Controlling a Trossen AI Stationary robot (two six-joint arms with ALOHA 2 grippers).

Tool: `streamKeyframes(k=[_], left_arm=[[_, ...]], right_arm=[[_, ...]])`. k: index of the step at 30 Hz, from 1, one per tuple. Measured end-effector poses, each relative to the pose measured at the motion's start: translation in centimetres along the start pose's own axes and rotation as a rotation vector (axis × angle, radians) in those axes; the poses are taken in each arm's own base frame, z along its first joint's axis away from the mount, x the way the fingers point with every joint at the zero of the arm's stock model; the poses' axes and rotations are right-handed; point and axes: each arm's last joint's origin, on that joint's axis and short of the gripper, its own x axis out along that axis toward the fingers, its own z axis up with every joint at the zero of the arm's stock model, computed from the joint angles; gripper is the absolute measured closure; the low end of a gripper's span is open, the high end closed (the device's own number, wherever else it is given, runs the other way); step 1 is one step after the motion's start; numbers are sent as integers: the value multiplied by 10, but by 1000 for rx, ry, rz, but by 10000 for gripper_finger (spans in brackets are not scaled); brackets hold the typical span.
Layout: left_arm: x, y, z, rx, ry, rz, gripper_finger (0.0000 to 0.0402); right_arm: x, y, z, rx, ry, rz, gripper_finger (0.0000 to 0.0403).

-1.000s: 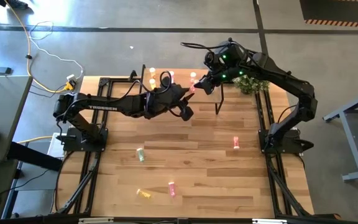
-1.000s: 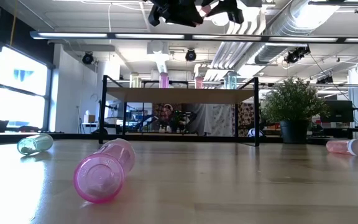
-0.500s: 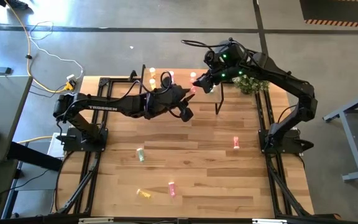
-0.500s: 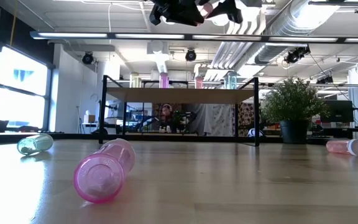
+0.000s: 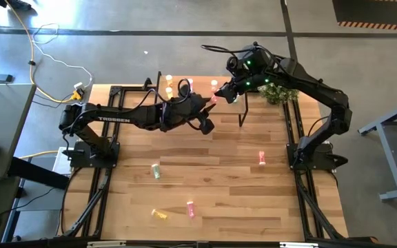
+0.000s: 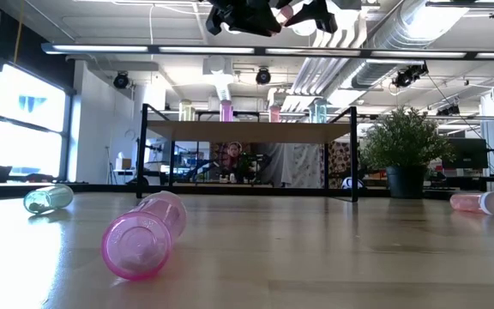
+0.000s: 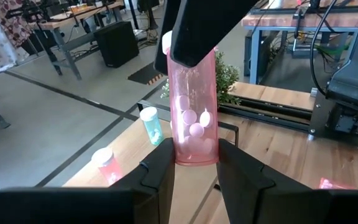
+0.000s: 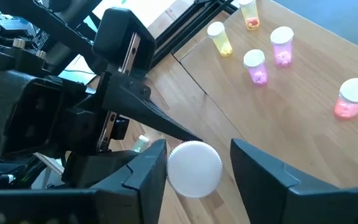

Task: Pick and place medicine bottles onto shelf by color
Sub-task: Put the bottom pink pill bottle on the shelf aligned with other pink pill bottles

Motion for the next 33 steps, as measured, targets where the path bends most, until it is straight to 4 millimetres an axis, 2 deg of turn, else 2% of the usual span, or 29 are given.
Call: streamKeyframes(k=[9, 21, 25, 33], left_arm=[[0, 0, 0, 0, 0, 0, 307], [0, 0, 0, -1, 0, -1, 304], [0, -1, 0, 1, 3, -22, 283], [0, -1, -3, 15, 27, -25, 212]], right_arm=[[0, 0, 0, 2, 5, 0, 300], [0, 0, 0, 20, 4, 0, 292], [0, 0, 0, 20, 1, -10, 292], [0, -1, 0, 1, -16, -42, 291]])
